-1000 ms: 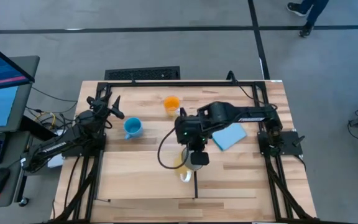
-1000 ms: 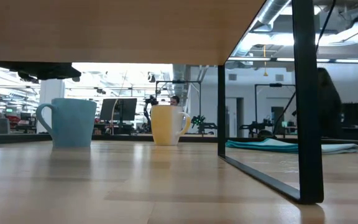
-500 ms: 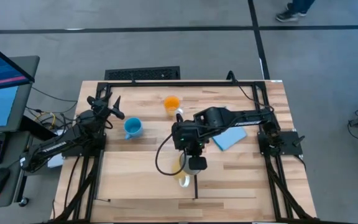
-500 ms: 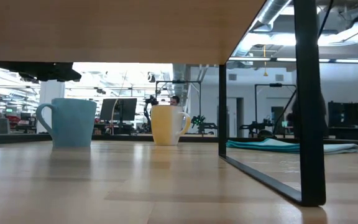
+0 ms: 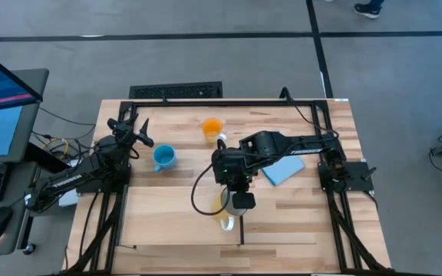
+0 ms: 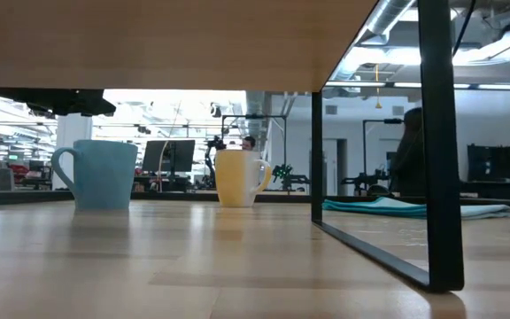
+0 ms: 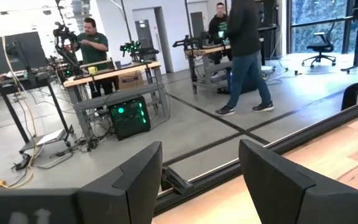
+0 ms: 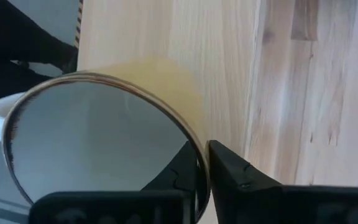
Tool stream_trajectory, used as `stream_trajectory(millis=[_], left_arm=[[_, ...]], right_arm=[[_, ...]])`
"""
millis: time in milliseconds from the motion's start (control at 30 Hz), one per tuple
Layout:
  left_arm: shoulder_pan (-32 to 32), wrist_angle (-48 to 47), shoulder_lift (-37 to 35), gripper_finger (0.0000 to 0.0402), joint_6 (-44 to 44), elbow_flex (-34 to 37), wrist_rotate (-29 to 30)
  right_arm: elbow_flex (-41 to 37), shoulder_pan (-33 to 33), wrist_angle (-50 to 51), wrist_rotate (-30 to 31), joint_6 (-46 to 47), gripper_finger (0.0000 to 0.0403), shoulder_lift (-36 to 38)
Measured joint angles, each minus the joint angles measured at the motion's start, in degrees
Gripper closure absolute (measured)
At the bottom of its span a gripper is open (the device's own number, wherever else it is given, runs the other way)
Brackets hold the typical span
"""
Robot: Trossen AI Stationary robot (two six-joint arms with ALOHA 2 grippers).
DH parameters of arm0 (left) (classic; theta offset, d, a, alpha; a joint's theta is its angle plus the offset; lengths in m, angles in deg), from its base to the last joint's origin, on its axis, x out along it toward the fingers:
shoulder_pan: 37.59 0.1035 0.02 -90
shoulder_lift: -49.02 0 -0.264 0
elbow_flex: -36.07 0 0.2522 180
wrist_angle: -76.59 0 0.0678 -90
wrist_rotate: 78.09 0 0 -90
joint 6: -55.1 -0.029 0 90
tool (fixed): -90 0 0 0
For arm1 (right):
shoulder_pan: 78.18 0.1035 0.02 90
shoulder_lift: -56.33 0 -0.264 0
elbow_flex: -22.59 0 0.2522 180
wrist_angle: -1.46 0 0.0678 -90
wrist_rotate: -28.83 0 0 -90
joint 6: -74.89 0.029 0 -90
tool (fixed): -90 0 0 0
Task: Stack small to large cups/mugs on shelf
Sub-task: Put the yellow mug on the shelf
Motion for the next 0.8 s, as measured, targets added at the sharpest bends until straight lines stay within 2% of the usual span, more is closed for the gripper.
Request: stream_trajectory(millis=[267, 500, 800], left_arm=[[0.00, 0.00, 0.00, 0.0195, 0.00, 0.00, -0.02], [0.00, 0.00, 0.00, 0.0195, 0.00, 0.00, -0.02], [0.00, 0.00, 0.00, 0.0195, 0.00, 0.00, -0.03]], right_arm=[[0.00, 0.07, -0.23, -1.59, -1.46, 0.0368, 0.00], [0.00, 0.02, -0.42, -1.53, -1.46, 0.0345, 0.00], [0.02, 0.02, -0.61, -1.53, -1.45, 0.0344, 0.00]])
